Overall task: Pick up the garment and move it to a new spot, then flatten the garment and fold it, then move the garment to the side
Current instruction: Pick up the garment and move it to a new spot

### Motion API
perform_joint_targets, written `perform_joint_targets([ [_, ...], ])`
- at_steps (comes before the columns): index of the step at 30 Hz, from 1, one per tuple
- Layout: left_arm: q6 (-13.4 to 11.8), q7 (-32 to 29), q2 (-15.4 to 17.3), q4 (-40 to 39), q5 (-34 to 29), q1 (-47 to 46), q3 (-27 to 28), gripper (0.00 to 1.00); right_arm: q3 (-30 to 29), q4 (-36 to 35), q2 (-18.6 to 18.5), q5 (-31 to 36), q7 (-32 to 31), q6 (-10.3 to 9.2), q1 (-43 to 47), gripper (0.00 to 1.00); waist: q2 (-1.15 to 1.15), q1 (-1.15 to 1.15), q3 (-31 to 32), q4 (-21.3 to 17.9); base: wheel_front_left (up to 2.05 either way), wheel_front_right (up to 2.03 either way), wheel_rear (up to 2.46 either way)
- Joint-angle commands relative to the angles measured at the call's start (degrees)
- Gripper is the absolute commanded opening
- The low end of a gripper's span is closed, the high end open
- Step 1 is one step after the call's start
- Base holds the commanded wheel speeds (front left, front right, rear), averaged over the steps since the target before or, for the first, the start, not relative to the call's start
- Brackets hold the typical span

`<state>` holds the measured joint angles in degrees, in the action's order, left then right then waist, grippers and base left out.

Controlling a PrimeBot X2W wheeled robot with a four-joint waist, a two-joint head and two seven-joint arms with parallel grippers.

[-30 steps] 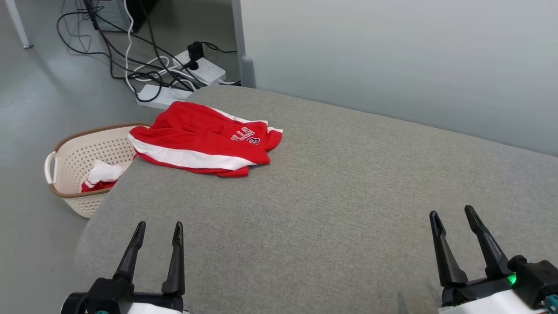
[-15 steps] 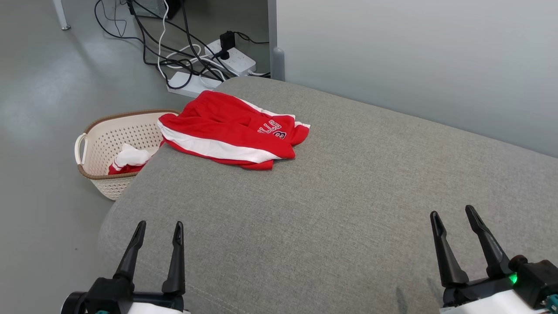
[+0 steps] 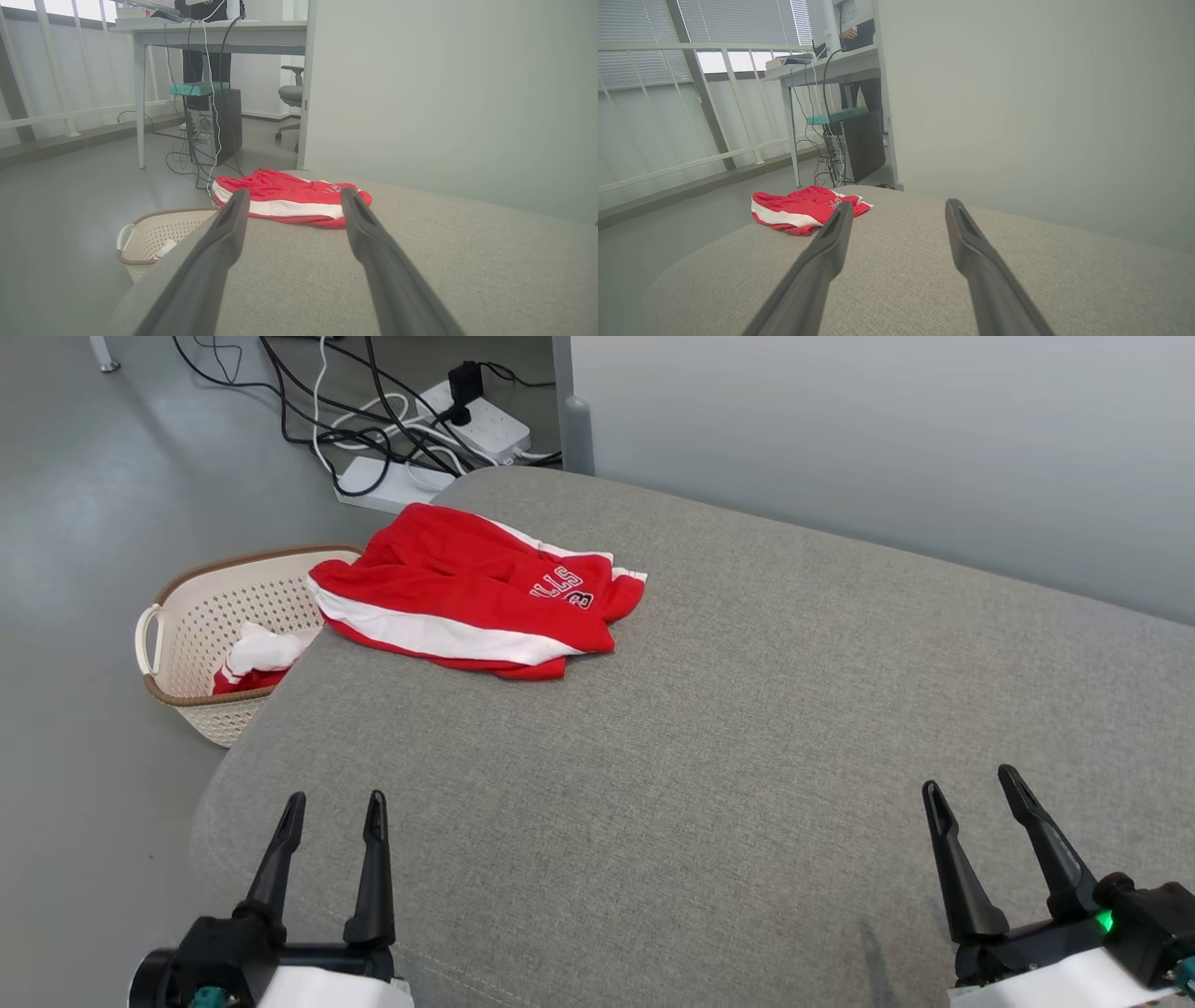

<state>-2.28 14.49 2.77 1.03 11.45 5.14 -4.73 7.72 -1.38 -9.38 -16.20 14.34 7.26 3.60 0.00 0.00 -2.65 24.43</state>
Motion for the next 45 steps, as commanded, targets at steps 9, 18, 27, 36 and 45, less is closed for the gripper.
perform_joint_targets([
  [9, -1.6, 0.5, 0.1, -1.2, 2.6, -10.6, 1.4, 1.0, 1.9, -2.8, -3.8, -0.8, 0.7, 0.23, -5.7, 1.0, 0.0, 0.0, -6.6, -3.8, 0.0, 0.0, 0.0],
  [18, -0.5, 0.5, 0.1, 5.7, 2.6, -20.0, 1.7, 1.0, 3.2, -3.4, -6.1, -1.4, 0.7, 0.23, -9.9, 1.0, 0.0, 0.0, -12.6, -7.7, 0.0, 0.0, 0.0],
  [27, 0.8, 0.5, 1.0, 18.8, 1.7, -31.5, 5.1, 1.0, 3.6, -4.2, -6.8, -2.1, 0.7, 0.23, -13.0, 1.0, 0.0, 0.0, -17.2, -11.9, 0.0, 0.0, 0.0],
  [36, -1.7, -3.6, 5.4, 36.3, 2.7, -42.2, 8.1, 1.0, 3.9, -4.0, -6.7, -2.7, 0.7, 0.23, -15.1, 1.0, 0.0, 0.0, -19.5, -15.2, 0.0, 0.0, 0.0],
  [45, -1.3, -10.8, 8.4, 46.8, 5.1, -49.0, 9.5, 1.0, 4.7, -4.5, -6.9, -3.0, 0.7, 0.23, -16.5, 1.0, 0.0, 0.0, -20.9, -16.7, 0.0, 0.0, 0.0],
])
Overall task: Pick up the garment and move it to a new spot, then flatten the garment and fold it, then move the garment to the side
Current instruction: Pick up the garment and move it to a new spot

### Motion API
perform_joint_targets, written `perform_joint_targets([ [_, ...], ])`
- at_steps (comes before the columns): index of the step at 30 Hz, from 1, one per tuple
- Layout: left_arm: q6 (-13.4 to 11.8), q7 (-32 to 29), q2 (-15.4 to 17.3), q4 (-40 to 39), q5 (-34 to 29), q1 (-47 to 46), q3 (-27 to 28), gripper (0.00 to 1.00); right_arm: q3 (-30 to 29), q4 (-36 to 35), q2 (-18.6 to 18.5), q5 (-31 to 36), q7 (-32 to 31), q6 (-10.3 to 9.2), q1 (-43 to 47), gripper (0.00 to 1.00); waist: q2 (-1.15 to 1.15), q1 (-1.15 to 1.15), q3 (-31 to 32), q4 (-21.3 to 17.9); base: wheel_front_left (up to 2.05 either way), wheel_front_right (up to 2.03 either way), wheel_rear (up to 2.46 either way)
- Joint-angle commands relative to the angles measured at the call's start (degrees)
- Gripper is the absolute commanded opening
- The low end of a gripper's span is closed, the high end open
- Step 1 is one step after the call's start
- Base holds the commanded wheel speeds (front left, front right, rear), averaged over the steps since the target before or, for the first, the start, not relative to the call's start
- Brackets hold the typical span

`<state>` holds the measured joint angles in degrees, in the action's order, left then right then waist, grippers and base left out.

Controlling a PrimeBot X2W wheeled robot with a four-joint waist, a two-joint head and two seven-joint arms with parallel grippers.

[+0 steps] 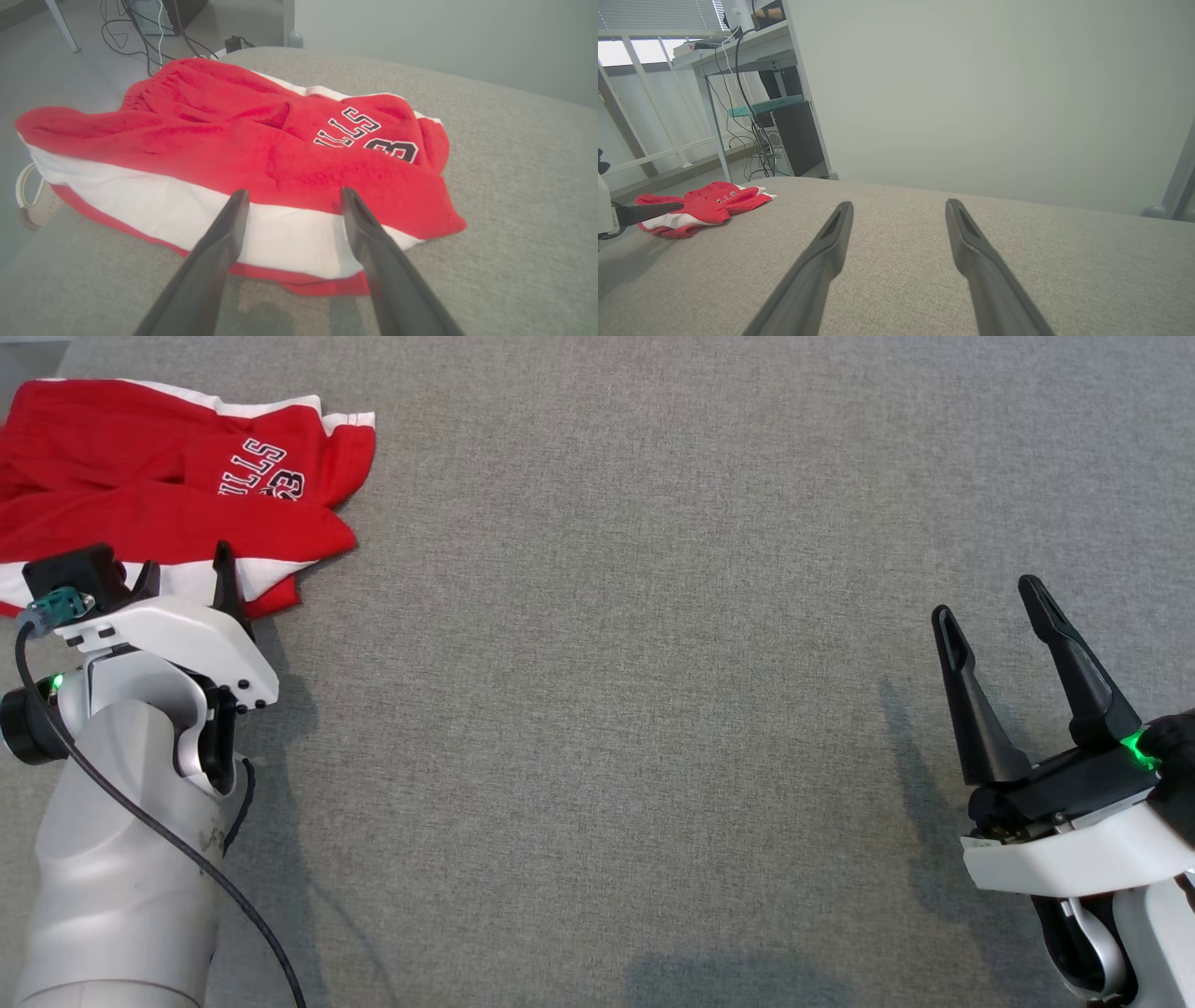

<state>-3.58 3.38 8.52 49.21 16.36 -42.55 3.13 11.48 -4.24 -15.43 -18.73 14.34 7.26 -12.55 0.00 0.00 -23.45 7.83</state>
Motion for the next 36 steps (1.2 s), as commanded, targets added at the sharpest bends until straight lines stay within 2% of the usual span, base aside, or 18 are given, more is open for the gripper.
perform_joint_targets([
  [1, 0.0, -0.6, 2.9, -0.2, 0.4, -2.0, 1.7, 1.0, 1.1, -1.7, -0.9, -0.6, 0.7, 0.23, -0.5, 1.0, 0.0, 0.0, -0.3, -0.2, 0.0, 0.0, 0.0],
  [6, 1.0, -2.5, 4.0, 5.2, 1.4, -4.8, 1.8, 1.0, 2.3, -2.0, -1.3, -1.2, 0.7, 0.23, -1.5, 1.0, 0.0, 0.0, -0.8, -1.2, 0.0, 0.0, 0.0],
  [16, 3.1, -1.7, 4.6, 14.6, 3.1, -6.6, 1.9, 1.0, 3.2, -3.2, -1.9, -2.0, 0.7, 0.23, -2.5, 1.0, 0.0, 0.0, -1.1, -3.4, 0.0, 0.0, 0.0],
  [17, 3.2, -1.6, 4.6, 15.2, 3.2, -6.8, 1.8, 0.84, 3.3, -3.2, -1.9, -2.0, 0.7, 0.23, -2.5, 1.0, 0.0, 0.0, -1.1, -3.5, 0.0, 0.0, 0.0],
  [18, 3.6, -1.5, 4.5, 15.7, 3.6, -7.0, 2.0, 0.52, 3.3, -3.2, -2.0, -2.1, 0.7, 0.23, -2.4, 1.0, 0.0, 0.0, -1.1, -3.5, 0.0, 0.0, 0.0],
  [19, 3.8, -1.7, 4.4, 16.3, 3.8, -7.2, 2.0, 0.0, 3.4, -3.1, -2.1, -2.1, 0.7, 0.23, -2.4, 1.0, 0.0, 0.0, -1.0, -3.6, 0.0, 0.0, 0.0],
  [28, 6.0, 2.5, 4.4, 18.4, 5.1, -8.0, 2.1, 0.0, 4.1, -2.5, -2.0, -2.7, 0.7, 0.23, -2.0, 1.0, 0.0, 0.0, 0.8, -3.8, 0.0, 0.0, 0.0],
  [36, 8.2, 9.1, 3.1, 15.2, 6.4, -7.7, 2.3, 0.0, 4.0, -1.9, -1.1, -2.7, 0.7, 0.23, -1.1, 1.0, 0.0, 0.0, 3.5, -3.5, 0.0, 0.0, 0.0],
])
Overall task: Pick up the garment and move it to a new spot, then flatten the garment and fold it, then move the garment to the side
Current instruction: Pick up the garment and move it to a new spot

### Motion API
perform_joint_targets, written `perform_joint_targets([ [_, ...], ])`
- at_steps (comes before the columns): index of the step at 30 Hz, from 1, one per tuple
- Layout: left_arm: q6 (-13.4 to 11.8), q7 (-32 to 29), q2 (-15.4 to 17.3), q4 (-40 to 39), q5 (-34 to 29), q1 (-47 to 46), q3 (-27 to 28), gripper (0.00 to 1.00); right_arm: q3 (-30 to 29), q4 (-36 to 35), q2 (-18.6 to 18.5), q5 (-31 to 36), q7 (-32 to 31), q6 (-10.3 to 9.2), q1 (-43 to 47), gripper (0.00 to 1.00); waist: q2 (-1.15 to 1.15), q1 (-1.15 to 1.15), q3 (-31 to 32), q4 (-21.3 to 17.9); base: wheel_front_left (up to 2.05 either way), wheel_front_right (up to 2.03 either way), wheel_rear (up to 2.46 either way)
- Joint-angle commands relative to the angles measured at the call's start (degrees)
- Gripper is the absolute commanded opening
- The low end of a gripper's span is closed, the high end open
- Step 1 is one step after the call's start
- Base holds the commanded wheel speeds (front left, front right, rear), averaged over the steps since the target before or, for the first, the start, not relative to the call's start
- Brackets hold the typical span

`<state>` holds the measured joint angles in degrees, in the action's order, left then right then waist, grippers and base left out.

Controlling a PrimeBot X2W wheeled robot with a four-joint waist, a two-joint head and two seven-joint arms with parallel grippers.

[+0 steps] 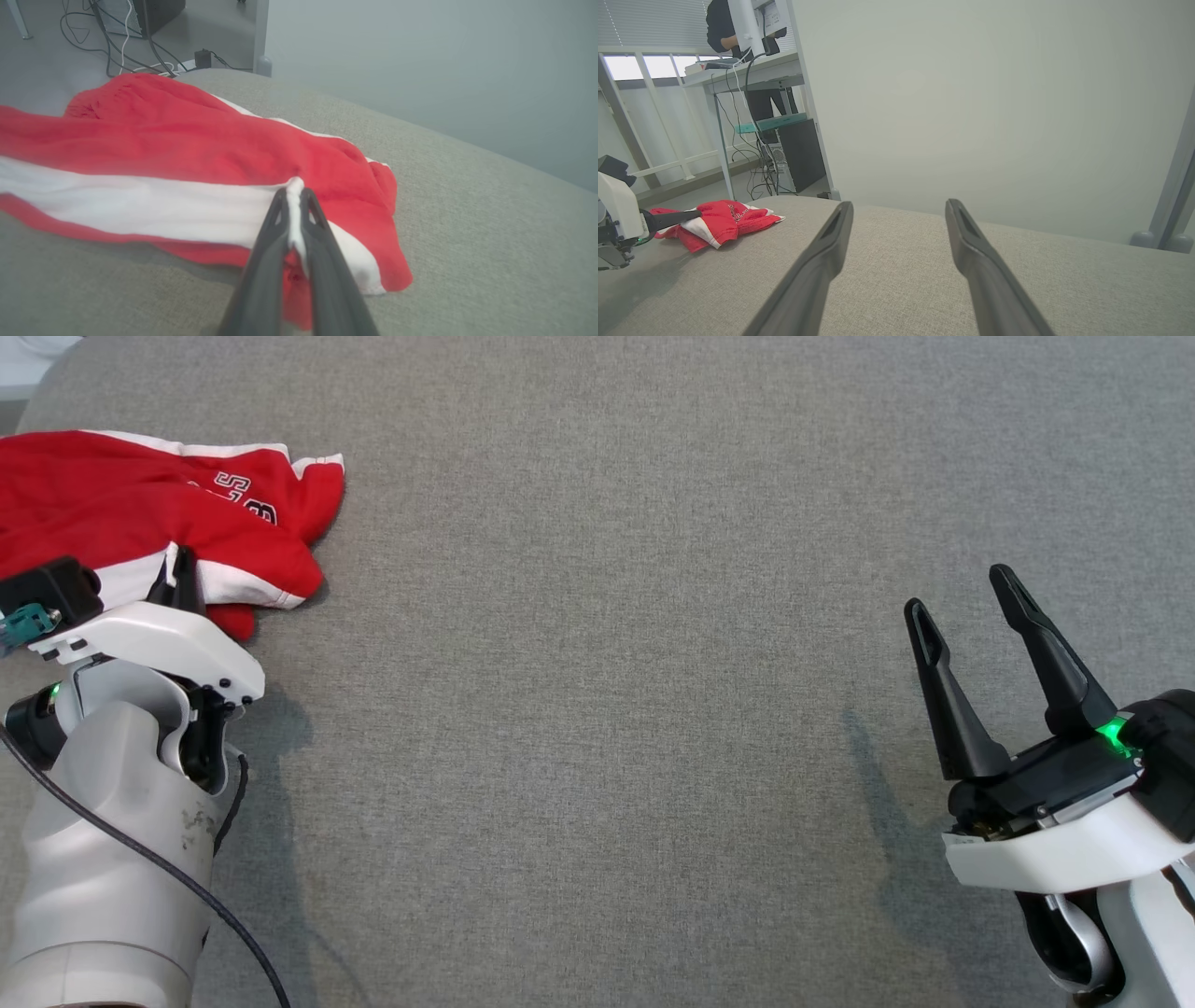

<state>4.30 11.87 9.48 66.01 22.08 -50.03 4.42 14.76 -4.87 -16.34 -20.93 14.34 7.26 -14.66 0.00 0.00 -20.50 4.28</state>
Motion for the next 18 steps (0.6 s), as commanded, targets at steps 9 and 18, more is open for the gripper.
perform_joint_targets([
  [9, 1.7, 2.4, -0.9, -8.1, 1.7, 1.5, 0.2, 0.0, 0.1, -0.9, 1.4, -0.4, 0.7, 0.23, 2.7, 1.0, 0.0, 0.0, 5.5, -0.4, 0.0, 0.0, 0.0],
  [18, 1.8, 0.4, -4.4, -17.0, 2.1, 3.8, -2.6, 0.0, -0.1, -0.6, 2.5, -0.3, 0.7, 0.23, 5.0, 1.0, 0.0, 0.0, 10.7, -2.6, 0.0, 0.0, 0.0],
])
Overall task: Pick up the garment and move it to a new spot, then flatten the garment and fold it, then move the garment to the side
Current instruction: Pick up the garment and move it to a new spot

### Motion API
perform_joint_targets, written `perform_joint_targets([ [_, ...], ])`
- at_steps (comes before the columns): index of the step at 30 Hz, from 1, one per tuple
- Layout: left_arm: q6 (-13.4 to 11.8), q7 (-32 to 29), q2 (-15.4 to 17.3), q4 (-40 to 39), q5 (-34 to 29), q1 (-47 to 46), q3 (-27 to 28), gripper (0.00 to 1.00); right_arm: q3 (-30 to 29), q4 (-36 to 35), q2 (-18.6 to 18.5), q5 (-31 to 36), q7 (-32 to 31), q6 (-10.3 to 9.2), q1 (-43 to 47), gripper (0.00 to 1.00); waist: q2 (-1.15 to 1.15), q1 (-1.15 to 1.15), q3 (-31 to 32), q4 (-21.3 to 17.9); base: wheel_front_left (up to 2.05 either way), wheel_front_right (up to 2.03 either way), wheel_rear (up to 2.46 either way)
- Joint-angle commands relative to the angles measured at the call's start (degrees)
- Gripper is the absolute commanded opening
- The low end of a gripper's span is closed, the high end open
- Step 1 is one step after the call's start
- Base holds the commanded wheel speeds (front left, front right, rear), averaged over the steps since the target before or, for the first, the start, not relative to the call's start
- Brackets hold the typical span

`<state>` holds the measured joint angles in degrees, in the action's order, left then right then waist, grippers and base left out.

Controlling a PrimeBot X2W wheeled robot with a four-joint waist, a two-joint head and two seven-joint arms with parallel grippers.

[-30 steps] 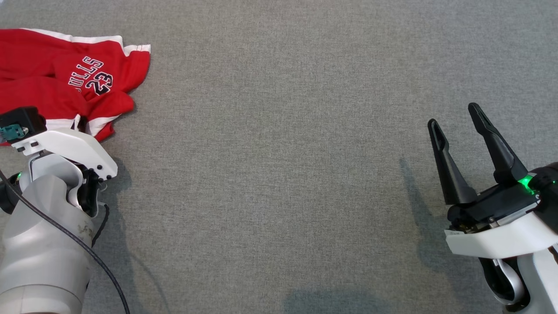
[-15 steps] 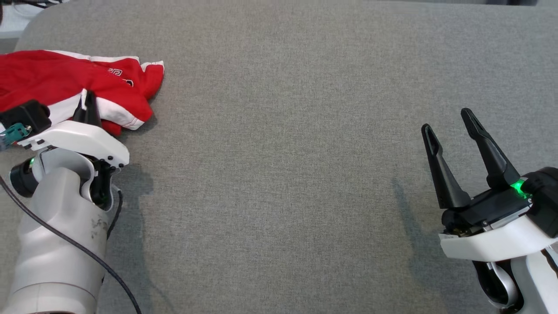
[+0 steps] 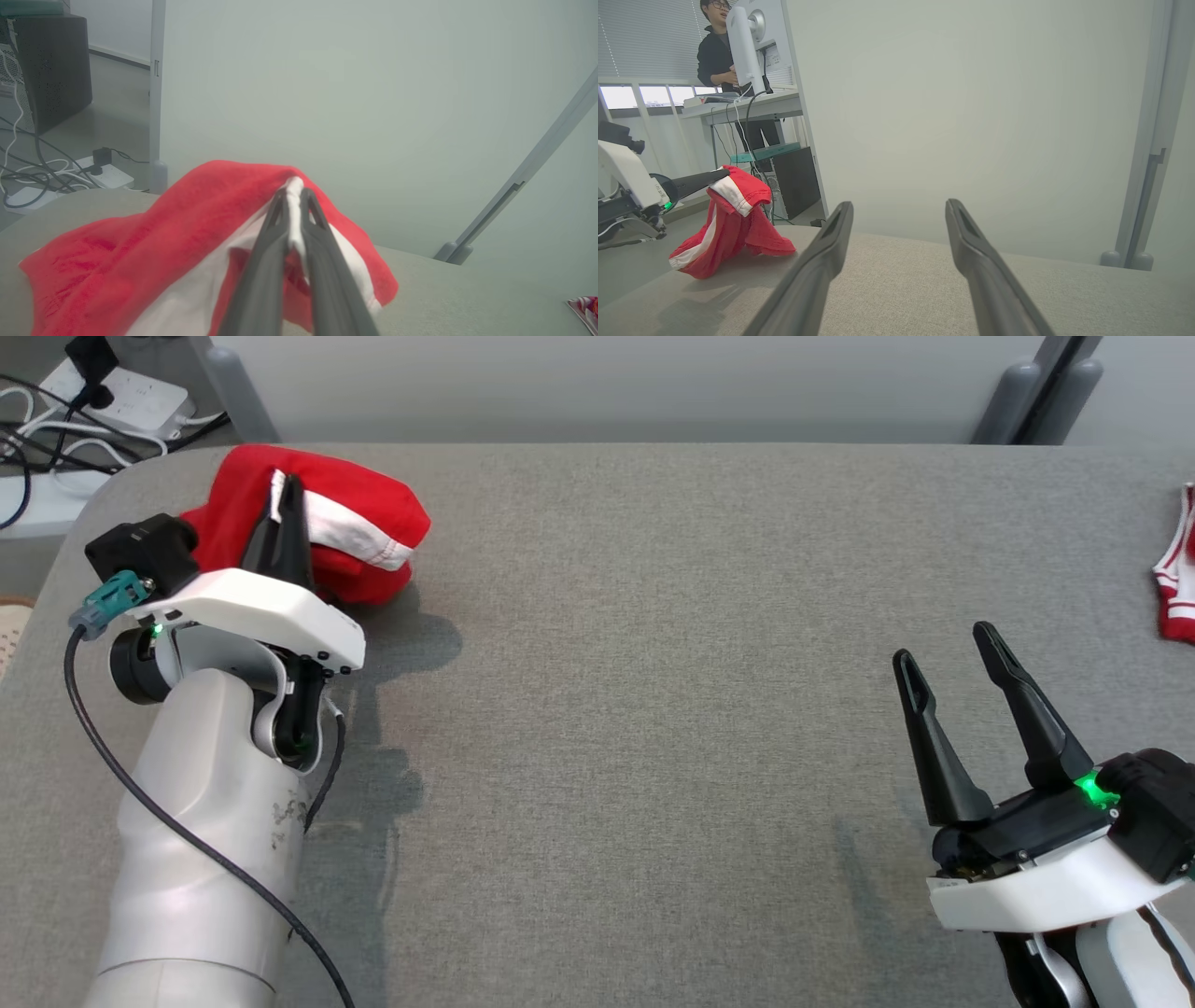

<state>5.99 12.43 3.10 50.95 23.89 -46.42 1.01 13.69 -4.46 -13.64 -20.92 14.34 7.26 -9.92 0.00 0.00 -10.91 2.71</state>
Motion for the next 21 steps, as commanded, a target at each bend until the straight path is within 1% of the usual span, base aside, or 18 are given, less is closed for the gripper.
perform_joint_targets([
  [1, 0.0, -0.6, 1.6, -3.0, 0.5, 0.5, 0.4, 0.0, 0.9, -1.0, -0.1, -0.3, 0.7, 0.23, 0.4, 1.0, 0.0, 0.0, 1.6, -1.5, 0.0, 0.0, 0.0],
  [8, -1.1, -4.3, 0.0, -10.1, 2.1, 3.2, -4.1, 0.0, 0.6, -0.9, 0.4, -0.3, 0.7, 0.23, 1.7, 1.0, 0.0, 0.0, 3.9, -4.9, 0.0, 0.0, 0.0],
  [10, -1.6, -5.2, -0.2, -11.8, 3.1, 3.9, -6.1, 0.0, 0.6, -0.9, 0.6, -0.2, 0.7, 0.23, 1.9, 1.0, 0.0, 0.0, 4.4, -6.0, 0.0, 0.0, 0.0],
  [12, -2.2, -6.1, -0.2, -13.6, 5.7, 4.6, -9.3, 0.0, 0.8, -0.9, 0.7, -0.3, 0.7, 0.23, 2.0, 1.0, 0.0, 0.0, 4.7, -7.1, 0.0, 0.0, 0.0],
  [17, -5.7, -6.9, -0.2, -17.8, 12.3, 5.7, -19.0, 0.0, 1.2, -0.9, 0.8, -0.3, 0.7, 0.23, 1.8, 1.0, 0.0, 0.0, 5.4, -9.8, 0.0, 0.0, 0.0],
  [21, -8.9, -6.7, -0.2, -19.6, 17.0, 5.8, -26.5, 0.0, 1.5, -0.9, 0.8, -0.4, 0.7, 0.23, 1.6, 1.0, 0.0, 0.0, 5.5, -11.9, 0.0, 0.0, 0.0],
])
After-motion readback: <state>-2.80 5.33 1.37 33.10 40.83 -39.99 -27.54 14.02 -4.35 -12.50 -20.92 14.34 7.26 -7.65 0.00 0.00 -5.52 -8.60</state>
